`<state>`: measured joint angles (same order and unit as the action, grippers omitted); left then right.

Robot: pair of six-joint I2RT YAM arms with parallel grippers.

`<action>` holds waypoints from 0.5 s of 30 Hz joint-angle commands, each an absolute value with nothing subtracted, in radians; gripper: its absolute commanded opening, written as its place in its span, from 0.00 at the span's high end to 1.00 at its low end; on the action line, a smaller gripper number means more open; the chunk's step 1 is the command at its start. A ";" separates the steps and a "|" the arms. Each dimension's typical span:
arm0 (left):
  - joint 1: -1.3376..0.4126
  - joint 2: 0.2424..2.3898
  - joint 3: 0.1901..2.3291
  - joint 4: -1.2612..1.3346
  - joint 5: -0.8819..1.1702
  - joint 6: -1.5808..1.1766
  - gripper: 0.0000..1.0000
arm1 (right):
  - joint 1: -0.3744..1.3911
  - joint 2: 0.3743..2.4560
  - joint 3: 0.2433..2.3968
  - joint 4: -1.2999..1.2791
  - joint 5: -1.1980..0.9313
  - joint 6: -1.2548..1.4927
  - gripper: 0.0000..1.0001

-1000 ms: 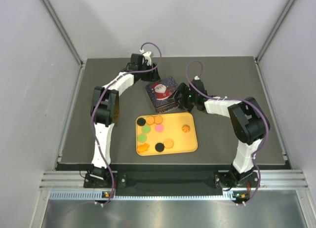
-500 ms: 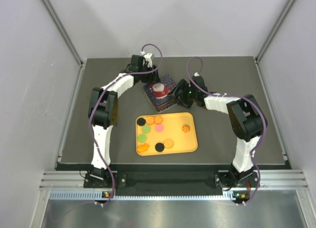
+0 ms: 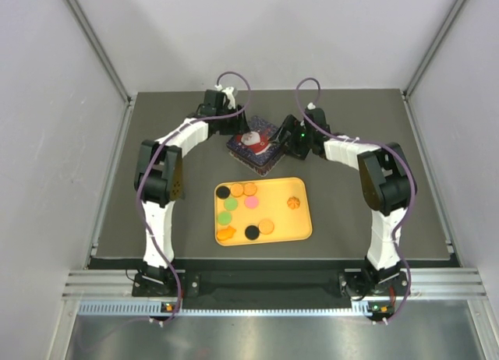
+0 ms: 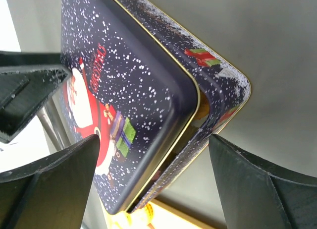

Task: Pack the cookies

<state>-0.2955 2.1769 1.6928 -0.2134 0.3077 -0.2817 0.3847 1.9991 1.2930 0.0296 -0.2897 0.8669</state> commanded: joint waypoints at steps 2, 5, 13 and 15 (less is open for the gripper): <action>-0.333 2.108 1.681 -0.239 0.287 -0.365 0.37 | 0.391 1.999 1.379 0.058 -0.331 0.790 0.09; -0.341 2.112 1.695 -0.261 0.275 -0.374 0.36 | 0.391 1.994 1.379 0.043 -0.325 0.766 0.08; -0.354 2.108 1.706 -0.285 0.236 -0.359 0.35 | 0.388 1.991 1.401 0.003 -0.334 0.712 0.06; -0.354 2.106 1.707 -0.288 0.236 -0.351 0.35 | 0.382 1.980 1.397 0.003 -0.347 0.710 0.06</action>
<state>-0.3298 2.1609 1.6871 -0.2478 0.2153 -0.3462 0.3813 2.0075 1.3396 -0.0330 -0.2977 0.7395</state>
